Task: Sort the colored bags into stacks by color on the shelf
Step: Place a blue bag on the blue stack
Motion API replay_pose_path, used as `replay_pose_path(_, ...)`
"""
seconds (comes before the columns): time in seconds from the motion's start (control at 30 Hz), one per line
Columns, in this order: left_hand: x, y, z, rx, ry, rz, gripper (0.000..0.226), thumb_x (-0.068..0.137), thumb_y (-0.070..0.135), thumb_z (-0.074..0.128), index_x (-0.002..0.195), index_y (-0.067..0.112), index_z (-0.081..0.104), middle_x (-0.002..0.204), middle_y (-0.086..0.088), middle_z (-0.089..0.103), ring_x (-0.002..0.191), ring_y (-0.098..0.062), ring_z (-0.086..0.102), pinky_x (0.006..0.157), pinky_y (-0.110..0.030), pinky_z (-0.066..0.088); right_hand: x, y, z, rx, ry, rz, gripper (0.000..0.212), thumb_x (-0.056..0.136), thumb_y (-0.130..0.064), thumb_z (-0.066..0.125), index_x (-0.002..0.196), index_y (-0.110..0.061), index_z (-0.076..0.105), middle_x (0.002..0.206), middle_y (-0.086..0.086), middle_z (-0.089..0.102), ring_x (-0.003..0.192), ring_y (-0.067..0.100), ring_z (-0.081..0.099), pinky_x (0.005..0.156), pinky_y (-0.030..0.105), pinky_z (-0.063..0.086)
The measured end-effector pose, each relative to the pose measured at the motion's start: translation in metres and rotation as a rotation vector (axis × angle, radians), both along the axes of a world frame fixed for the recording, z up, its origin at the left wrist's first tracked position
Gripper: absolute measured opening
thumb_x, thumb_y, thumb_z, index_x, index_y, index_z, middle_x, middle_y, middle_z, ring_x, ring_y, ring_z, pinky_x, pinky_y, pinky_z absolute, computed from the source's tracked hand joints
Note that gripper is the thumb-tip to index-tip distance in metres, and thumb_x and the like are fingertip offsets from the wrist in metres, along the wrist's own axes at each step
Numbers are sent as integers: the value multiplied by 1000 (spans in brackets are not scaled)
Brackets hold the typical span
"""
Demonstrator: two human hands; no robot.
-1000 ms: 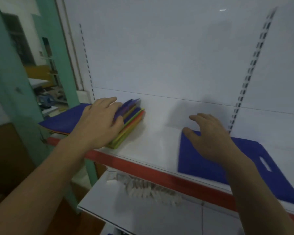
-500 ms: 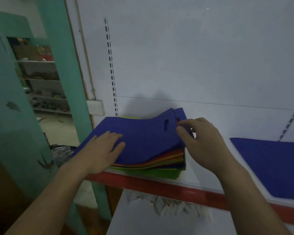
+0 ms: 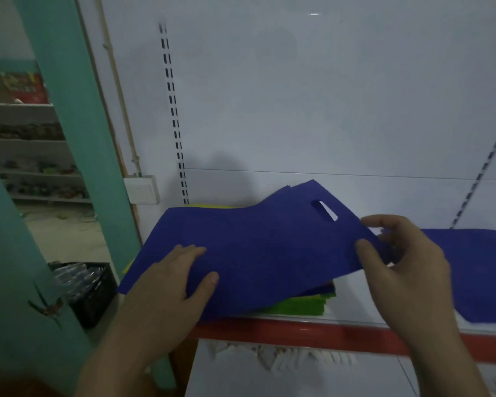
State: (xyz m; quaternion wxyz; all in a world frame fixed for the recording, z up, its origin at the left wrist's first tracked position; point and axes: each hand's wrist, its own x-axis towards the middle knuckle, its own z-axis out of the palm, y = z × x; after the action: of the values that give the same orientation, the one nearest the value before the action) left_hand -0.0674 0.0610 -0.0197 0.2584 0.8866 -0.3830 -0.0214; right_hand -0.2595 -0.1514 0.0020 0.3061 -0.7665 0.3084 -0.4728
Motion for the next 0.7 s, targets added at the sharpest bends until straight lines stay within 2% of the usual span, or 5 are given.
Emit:
replay_pose_path(0.07,3,1,3,61,9,48,63,94,62,36,151,36,29,157,13,33,147,-11,26,120,-37,23,-1,1,1,-24,-6,-5,22,89,-16,67,91,-37,63,80,-12,65,63,8,60,56,28,45)
replay_pose_path(0.17,3,-13,4,159,32,-10,64,96,62,35,153,35,23,162,11,23,148,-13,23,122,-36,18,6,5,4,-30,33,36,18,88,-18,66,86,-36,65,89,-16,66,57,5,56,54,16,40)
replay_pose_path(0.3,8,-25,2,92,78,-81,65,95,63,39,152,36,26,161,10,26,147,-15,25,120,-40,24,13,8,7,-83,115,22,18,86,-26,67,92,-43,62,94,-23,59,81,11,58,64,17,37)
replay_pose_path(0.43,24,-14,-5,219,-1,91,75,90,73,29,155,37,15,165,-8,8,153,-29,1,123,-47,9,14,6,8,-62,167,72,14,89,-24,67,97,-35,66,91,-21,63,63,-2,59,51,8,38)
replay_pose_path(0.7,26,-25,-4,147,1,14,70,93,67,41,152,34,23,155,-1,37,144,-24,31,119,-53,23,28,7,11,-86,371,28,23,91,-39,65,112,-31,65,101,-9,60,83,10,53,67,25,39)
